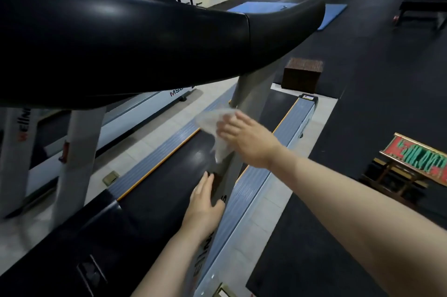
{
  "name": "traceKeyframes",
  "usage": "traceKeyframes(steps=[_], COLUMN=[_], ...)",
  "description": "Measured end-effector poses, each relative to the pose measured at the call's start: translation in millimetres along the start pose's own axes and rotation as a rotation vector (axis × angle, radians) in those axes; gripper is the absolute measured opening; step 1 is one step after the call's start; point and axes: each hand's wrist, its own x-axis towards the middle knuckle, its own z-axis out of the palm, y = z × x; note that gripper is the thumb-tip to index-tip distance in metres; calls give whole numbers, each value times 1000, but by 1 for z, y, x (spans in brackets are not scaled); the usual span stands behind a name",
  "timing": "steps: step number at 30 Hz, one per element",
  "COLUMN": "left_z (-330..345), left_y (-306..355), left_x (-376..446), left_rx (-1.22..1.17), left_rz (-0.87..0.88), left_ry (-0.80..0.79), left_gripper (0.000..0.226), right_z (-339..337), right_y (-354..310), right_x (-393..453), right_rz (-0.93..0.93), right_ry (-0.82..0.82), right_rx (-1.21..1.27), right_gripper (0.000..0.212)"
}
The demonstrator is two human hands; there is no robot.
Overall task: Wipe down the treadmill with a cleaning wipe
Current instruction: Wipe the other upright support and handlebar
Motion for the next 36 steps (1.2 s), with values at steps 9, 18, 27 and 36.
traceKeyframes(steps=[9, 18, 27, 36], left_z=[12, 17, 12, 29], left_y=[31, 87, 150, 139], left_x=[21, 34, 99, 114], left_rx=[183, 216, 193, 100], left_rz=[-17, -83, 6, 26], left_ry=[141, 228, 365, 448], left_gripper=[73, 72, 76, 74], right_z=[0, 25, 22, 37], right_y=[92, 82, 80, 133], right_x=[26, -11, 18, 54], right_rz=[196, 234, 601, 954], right_ry=[311, 388, 478, 578], right_rx=[56, 476, 981, 1529], right_gripper=[56, 61, 57, 58])
